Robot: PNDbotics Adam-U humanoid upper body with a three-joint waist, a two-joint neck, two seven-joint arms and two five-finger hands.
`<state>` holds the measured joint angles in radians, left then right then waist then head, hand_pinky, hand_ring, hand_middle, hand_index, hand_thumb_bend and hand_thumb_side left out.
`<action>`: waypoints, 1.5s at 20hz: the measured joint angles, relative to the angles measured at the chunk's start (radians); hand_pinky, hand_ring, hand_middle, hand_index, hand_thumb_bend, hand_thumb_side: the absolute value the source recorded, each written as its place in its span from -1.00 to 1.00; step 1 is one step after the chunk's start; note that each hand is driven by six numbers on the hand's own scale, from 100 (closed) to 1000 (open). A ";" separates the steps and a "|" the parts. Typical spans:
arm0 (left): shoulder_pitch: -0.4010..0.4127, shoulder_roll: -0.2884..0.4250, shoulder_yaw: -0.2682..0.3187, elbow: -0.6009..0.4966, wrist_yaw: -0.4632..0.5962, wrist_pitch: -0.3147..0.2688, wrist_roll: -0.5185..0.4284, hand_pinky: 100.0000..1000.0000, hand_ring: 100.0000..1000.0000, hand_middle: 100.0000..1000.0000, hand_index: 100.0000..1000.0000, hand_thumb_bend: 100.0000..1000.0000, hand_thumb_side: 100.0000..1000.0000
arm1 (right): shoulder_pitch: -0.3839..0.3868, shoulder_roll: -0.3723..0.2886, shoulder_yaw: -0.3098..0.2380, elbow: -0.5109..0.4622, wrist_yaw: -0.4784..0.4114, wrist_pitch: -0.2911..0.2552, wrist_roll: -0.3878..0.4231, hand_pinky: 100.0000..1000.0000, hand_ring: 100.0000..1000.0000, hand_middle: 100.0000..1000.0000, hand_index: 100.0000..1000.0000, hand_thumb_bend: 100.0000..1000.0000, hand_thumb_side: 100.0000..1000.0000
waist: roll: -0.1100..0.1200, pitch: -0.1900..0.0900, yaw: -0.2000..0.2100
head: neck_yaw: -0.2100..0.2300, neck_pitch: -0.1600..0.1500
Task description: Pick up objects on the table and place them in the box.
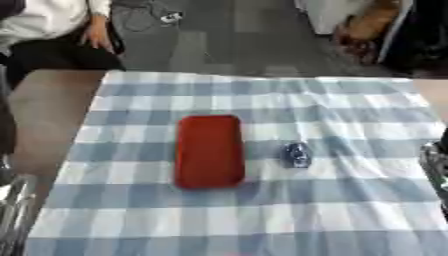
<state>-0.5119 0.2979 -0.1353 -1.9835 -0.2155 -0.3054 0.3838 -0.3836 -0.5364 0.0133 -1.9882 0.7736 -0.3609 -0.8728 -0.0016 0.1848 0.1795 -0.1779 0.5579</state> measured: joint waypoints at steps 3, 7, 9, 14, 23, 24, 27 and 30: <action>0.000 0.000 -0.003 0.000 0.000 0.001 -0.005 0.50 0.32 0.72 0.77 -0.72 0.53 | 0.000 0.000 0.000 0.000 0.000 0.001 -0.001 -0.38 -0.10 0.11 0.34 -1.00 1.00 | 0.000 0.000 0.000 | -0.005 -0.004; 0.000 0.000 -0.005 0.000 0.001 -0.001 -0.008 0.50 0.32 0.72 0.77 -0.72 0.53 | 0.000 0.000 0.005 0.000 0.000 0.004 -0.004 -0.34 -0.08 0.14 0.36 -1.00 1.00 | 0.000 0.000 0.000 | -0.008 -0.010; 0.000 0.000 -0.005 0.000 0.002 -0.002 -0.008 0.50 0.32 0.72 0.77 -0.72 0.52 | 0.001 0.000 0.010 0.000 0.000 0.006 -0.005 -0.28 0.01 0.21 0.41 -1.00 1.00 | 0.000 0.000 0.001 | -0.008 -0.010; 0.007 -0.001 -0.005 0.000 0.004 0.000 -0.010 0.50 0.32 0.72 0.77 -0.72 0.53 | 0.026 -0.018 0.032 0.000 -0.003 0.091 0.102 0.13 0.44 0.50 0.59 -1.00 1.00 | -0.002 -0.010 0.013 | -0.012 -0.015; 0.022 0.000 -0.011 0.000 0.010 0.006 -0.018 0.50 0.32 0.73 0.78 -0.74 0.54 | 0.002 -0.152 0.078 0.029 0.008 0.307 0.511 0.33 0.58 0.71 0.75 -1.00 1.00 | -0.010 -0.030 0.020 | -0.062 -0.008; 0.023 0.000 -0.011 0.000 0.010 0.007 -0.019 0.50 0.32 0.73 0.78 -0.74 0.54 | -0.007 -0.158 0.084 0.050 0.012 0.316 0.539 0.34 0.58 0.72 0.75 -1.00 1.00 | -0.010 -0.031 0.020 | -0.065 -0.008; 0.025 0.000 -0.012 0.000 0.011 0.006 -0.022 0.50 0.32 0.73 0.78 -0.74 0.54 | -0.027 -0.161 0.102 0.127 0.022 0.318 0.592 0.38 0.60 0.76 0.80 -1.00 1.00 | -0.010 -0.031 0.025 | -0.069 -0.008; 0.025 0.000 -0.012 0.000 0.014 0.007 -0.025 0.50 0.32 0.73 0.78 -0.74 0.54 | -0.035 -0.161 0.118 0.202 0.039 0.293 0.622 0.43 0.63 0.78 0.81 -0.97 1.00 | -0.011 -0.031 0.027 | -0.069 -0.008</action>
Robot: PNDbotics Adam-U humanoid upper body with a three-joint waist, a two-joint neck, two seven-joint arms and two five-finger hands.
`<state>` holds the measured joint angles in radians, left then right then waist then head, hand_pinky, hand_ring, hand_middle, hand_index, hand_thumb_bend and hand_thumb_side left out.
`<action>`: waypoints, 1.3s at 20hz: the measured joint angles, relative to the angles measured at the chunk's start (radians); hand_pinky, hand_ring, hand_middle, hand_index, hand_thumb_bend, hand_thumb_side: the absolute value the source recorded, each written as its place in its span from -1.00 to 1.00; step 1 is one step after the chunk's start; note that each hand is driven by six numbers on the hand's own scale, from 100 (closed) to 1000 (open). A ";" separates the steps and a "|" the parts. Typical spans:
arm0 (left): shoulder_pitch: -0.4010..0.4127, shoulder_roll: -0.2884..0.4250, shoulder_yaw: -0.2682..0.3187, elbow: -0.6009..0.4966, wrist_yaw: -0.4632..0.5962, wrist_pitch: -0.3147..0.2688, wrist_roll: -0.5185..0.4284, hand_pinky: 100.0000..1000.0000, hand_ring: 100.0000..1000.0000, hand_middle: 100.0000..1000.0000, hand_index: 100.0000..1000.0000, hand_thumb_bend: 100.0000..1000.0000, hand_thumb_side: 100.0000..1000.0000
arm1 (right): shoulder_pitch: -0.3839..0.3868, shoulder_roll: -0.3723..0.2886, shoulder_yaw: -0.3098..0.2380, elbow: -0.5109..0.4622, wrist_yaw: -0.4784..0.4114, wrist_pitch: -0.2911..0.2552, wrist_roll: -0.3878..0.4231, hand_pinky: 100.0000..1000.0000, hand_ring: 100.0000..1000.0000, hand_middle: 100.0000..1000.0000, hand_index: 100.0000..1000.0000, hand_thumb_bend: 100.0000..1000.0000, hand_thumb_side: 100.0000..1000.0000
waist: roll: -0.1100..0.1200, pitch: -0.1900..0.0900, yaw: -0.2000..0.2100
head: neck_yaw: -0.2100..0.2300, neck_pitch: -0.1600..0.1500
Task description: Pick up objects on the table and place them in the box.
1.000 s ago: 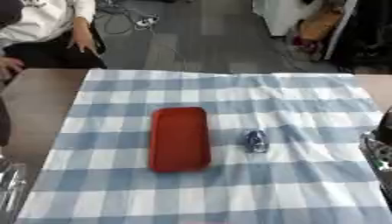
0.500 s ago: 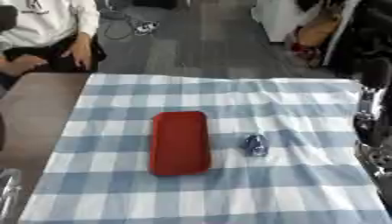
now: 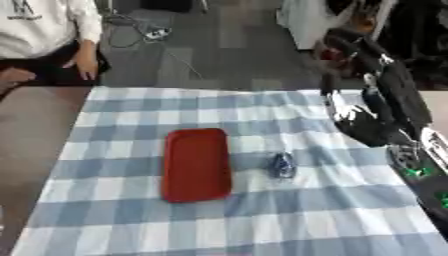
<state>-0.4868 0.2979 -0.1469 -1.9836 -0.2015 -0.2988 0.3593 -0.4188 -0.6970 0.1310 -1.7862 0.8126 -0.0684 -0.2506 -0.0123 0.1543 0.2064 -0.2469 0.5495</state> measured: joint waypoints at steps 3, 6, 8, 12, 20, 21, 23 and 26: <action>0.000 0.000 0.000 0.000 0.001 0.000 -0.001 0.50 0.32 0.73 0.78 -0.74 0.54 | -0.010 -0.001 0.007 0.057 0.018 -0.032 0.009 0.48 0.68 0.77 0.80 -0.71 1.00 | -0.002 0.000 0.005 | 0.000 0.000; 0.000 0.000 0.000 0.000 0.003 0.000 -0.002 0.50 0.32 0.73 0.78 -0.74 0.54 | -0.011 -0.008 0.012 0.108 0.041 -0.063 -0.009 0.63 0.73 0.80 0.85 -0.33 1.00 | -0.003 0.000 0.008 | 0.001 0.000; 0.000 0.000 0.000 0.000 0.003 0.000 -0.002 0.50 0.32 0.72 0.77 -0.74 0.54 | -0.011 -0.010 0.016 0.142 0.063 -0.088 -0.011 0.83 0.81 0.89 0.92 0.02 1.00 | -0.003 0.000 0.010 | 0.002 0.000; 0.000 0.000 -0.001 0.000 0.003 -0.001 -0.004 0.50 0.32 0.72 0.77 -0.74 0.54 | -0.014 -0.025 0.024 0.204 0.132 -0.162 0.050 0.86 0.83 0.92 0.93 0.06 1.00 | -0.004 0.000 0.012 | 0.009 0.001; 0.000 0.000 -0.006 0.000 0.003 0.000 -0.010 0.51 0.32 0.72 0.77 -0.75 0.56 | -0.018 -0.029 0.024 0.260 0.187 -0.220 0.129 0.84 0.84 0.92 0.95 0.01 1.00 | -0.008 0.000 0.018 | 0.012 0.001; 0.000 0.000 -0.006 0.000 0.003 0.000 -0.010 0.51 0.32 0.72 0.77 -0.75 0.56 | -0.018 -0.029 0.026 0.263 0.191 -0.223 0.135 0.84 0.84 0.93 0.95 0.01 1.00 | -0.009 0.000 0.019 | 0.016 0.001; 0.000 0.000 -0.006 0.000 0.003 0.000 -0.011 0.51 0.32 0.71 0.77 -0.75 0.56 | -0.018 -0.029 0.031 0.267 0.195 -0.229 0.144 0.84 0.83 0.93 0.95 0.01 1.00 | -0.009 0.000 0.022 | 0.019 0.001; 0.000 0.000 -0.006 0.000 0.003 0.000 -0.013 0.51 0.32 0.71 0.77 -0.75 0.56 | -0.018 -0.029 0.041 0.273 0.198 -0.242 0.156 0.82 0.83 0.93 0.96 0.05 1.00 | -0.010 0.000 0.024 | 0.019 0.001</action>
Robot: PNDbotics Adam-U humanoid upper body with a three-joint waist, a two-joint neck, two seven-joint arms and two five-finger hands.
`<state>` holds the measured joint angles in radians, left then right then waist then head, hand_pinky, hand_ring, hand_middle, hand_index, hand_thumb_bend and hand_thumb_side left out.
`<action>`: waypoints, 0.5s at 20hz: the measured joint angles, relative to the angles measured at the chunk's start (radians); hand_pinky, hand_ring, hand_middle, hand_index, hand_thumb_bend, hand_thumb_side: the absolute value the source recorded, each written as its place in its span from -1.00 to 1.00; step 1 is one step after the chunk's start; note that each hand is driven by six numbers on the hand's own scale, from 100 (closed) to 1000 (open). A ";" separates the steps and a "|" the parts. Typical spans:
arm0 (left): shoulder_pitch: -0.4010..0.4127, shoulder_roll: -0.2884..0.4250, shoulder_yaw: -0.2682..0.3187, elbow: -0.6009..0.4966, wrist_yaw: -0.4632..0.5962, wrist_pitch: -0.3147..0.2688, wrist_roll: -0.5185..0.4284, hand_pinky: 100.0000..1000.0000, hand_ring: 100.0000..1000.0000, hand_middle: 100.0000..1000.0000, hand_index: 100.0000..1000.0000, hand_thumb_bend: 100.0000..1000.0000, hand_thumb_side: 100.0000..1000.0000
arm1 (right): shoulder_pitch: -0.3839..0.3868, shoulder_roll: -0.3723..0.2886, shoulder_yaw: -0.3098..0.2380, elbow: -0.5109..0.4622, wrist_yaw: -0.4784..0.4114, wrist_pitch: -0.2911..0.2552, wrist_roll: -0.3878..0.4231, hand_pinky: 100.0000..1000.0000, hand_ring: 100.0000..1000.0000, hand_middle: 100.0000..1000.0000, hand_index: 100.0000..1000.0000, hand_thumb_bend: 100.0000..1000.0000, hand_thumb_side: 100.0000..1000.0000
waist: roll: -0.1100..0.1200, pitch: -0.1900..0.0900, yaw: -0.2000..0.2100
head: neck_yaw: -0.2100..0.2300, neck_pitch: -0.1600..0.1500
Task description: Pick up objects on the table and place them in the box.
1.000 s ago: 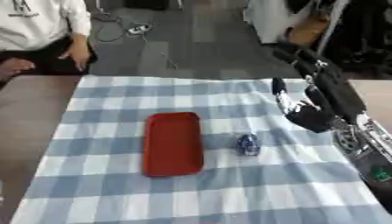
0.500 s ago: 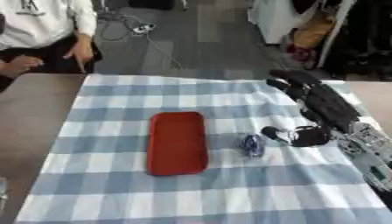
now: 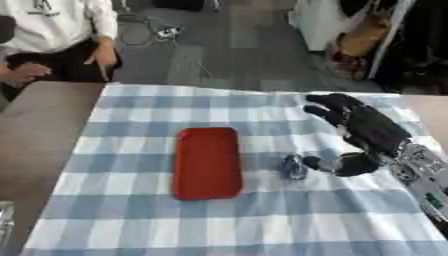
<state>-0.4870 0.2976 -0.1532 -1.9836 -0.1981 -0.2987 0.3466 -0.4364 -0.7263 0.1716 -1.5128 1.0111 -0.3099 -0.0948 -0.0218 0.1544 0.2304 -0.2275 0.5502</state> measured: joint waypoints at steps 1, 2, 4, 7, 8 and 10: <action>0.000 0.000 0.000 0.000 0.000 0.000 -0.001 0.51 0.32 0.71 0.77 -0.75 0.55 | 0.000 0.000 0.003 0.004 0.000 -0.005 0.005 0.82 0.83 0.93 0.96 0.02 1.00 | 0.000 0.000 0.001 | 0.000 0.000; 0.000 0.000 0.000 0.000 0.000 0.000 -0.002 0.51 0.32 0.71 0.77 -0.74 0.55 | 0.000 0.000 0.006 0.006 0.000 -0.010 0.010 0.82 0.83 0.93 0.96 0.05 1.00 | -0.001 0.000 0.003 | 0.003 0.000; -0.001 -0.002 0.000 0.000 0.000 -0.001 -0.003 0.51 0.32 0.71 0.77 -0.74 0.55 | 0.000 0.000 0.014 0.013 0.000 -0.024 0.022 0.82 0.83 0.94 0.97 0.07 1.00 | -0.003 0.000 0.006 | 0.008 0.000; -0.008 -0.004 0.000 0.000 0.000 -0.002 -0.005 0.51 0.32 0.71 0.77 -0.74 0.55 | 0.000 0.000 0.022 0.024 0.002 -0.050 0.039 0.82 0.83 0.94 0.97 0.07 1.00 | -0.005 0.001 0.009 | 0.009 -0.001; -0.009 -0.004 0.000 0.000 0.000 -0.002 -0.005 0.51 0.32 0.71 0.77 -0.74 0.54 | 0.000 0.000 0.024 0.028 0.004 -0.057 0.044 0.81 0.83 0.94 0.97 0.06 1.00 | -0.005 0.001 0.010 | 0.009 -0.001; -0.009 -0.004 0.000 0.000 0.000 -0.002 -0.005 0.51 0.32 0.71 0.77 -0.74 0.54 | 0.000 0.000 0.027 0.036 0.007 -0.068 0.051 0.81 0.82 0.94 0.97 0.06 1.00 | -0.005 0.003 0.012 | 0.011 -0.001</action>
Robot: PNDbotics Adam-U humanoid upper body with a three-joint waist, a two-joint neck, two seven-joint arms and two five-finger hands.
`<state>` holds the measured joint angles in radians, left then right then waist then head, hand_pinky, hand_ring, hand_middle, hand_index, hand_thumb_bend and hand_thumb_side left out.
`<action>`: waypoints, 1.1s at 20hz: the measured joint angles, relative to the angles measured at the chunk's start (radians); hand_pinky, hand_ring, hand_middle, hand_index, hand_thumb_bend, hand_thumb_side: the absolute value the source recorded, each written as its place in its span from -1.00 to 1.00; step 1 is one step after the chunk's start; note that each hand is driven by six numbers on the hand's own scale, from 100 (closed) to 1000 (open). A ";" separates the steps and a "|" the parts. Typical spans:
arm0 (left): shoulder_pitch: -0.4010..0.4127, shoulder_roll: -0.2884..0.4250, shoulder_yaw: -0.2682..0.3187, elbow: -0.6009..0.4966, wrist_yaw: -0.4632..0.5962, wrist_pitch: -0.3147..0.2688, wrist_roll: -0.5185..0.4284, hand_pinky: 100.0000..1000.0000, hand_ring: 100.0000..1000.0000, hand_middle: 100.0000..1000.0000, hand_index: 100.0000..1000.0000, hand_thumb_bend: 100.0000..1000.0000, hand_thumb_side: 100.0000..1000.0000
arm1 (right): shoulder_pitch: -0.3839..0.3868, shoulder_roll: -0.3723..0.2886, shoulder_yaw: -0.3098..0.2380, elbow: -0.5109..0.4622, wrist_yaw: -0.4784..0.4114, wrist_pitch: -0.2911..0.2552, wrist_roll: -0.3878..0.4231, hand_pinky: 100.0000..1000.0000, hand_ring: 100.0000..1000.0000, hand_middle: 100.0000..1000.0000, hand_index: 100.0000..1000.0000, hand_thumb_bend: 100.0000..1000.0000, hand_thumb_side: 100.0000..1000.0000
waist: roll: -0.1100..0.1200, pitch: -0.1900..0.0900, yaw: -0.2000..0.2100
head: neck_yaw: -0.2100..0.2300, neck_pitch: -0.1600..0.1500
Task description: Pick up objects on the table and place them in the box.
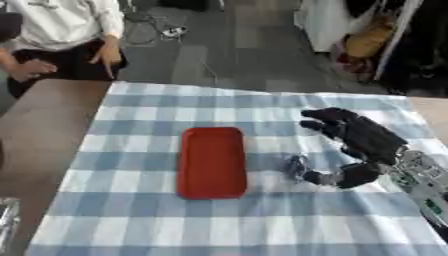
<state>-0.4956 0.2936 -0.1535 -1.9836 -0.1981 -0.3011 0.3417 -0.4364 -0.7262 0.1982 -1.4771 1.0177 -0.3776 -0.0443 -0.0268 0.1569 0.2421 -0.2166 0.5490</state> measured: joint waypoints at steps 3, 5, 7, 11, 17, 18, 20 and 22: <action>0.000 0.000 0.000 0.000 0.000 0.000 0.000 0.51 0.32 0.71 0.77 -0.74 0.54 | 0.000 0.000 0.000 0.009 0.009 -0.010 0.007 0.80 0.83 0.94 0.97 0.02 1.00 | 0.000 0.000 0.000 | 0.005 0.000; 0.000 0.000 0.000 0.000 0.000 0.000 0.000 0.51 0.32 0.71 0.77 -0.74 0.54 | 0.000 0.000 0.001 0.015 0.018 -0.013 0.011 0.80 0.83 0.94 0.97 -0.01 1.00 | 0.000 0.001 0.000 | 0.006 0.000; -0.001 0.000 0.000 0.000 0.000 0.000 0.000 0.51 0.32 0.71 0.77 -0.74 0.54 | 0.000 0.000 0.004 0.021 0.028 -0.015 0.014 0.80 0.83 0.94 0.97 -0.02 1.00 | 0.000 0.001 0.000 | 0.006 0.000; -0.005 0.000 -0.003 0.000 0.000 0.000 0.000 0.51 0.32 0.71 0.77 -0.74 0.55 | -0.010 0.000 0.006 0.038 0.054 -0.020 0.016 0.78 0.83 0.94 0.97 -0.05 1.00 | 0.000 0.006 0.000 | 0.007 -0.002; -0.014 -0.001 -0.005 0.000 0.000 -0.003 -0.001 0.51 0.32 0.72 0.78 -0.75 0.56 | -0.044 -0.002 0.005 0.100 0.096 -0.036 0.009 0.73 0.82 0.93 0.97 -0.09 1.00 | 0.000 0.020 0.006 | 0.007 -0.010; -0.017 -0.001 -0.005 0.000 0.000 -0.003 -0.001 0.51 0.32 0.72 0.78 -0.75 0.56 | -0.052 -0.004 0.003 0.113 0.102 -0.038 0.008 0.73 0.81 0.93 0.97 -0.10 1.00 | 0.000 0.023 0.007 | 0.009 -0.010; -0.018 -0.001 -0.005 0.000 0.001 -0.003 0.000 0.51 0.33 0.72 0.78 -0.76 0.57 | -0.075 -0.006 -0.002 0.139 0.112 -0.042 0.003 0.72 0.81 0.93 0.97 -0.13 1.00 | 0.000 0.029 0.012 | 0.010 -0.011; -0.018 -0.001 -0.005 0.000 0.001 -0.004 0.001 0.51 0.33 0.72 0.79 -0.76 0.57 | -0.094 -0.006 -0.005 0.163 0.121 -0.046 -0.001 0.71 0.80 0.92 0.96 -0.15 1.00 | 0.000 0.035 0.015 | 0.013 -0.011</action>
<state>-0.5140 0.2924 -0.1589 -1.9836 -0.1972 -0.3055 0.3424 -0.5307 -0.7321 0.1927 -1.3136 1.1390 -0.4238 -0.0450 -0.0267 0.1923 0.2575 -0.2040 0.5380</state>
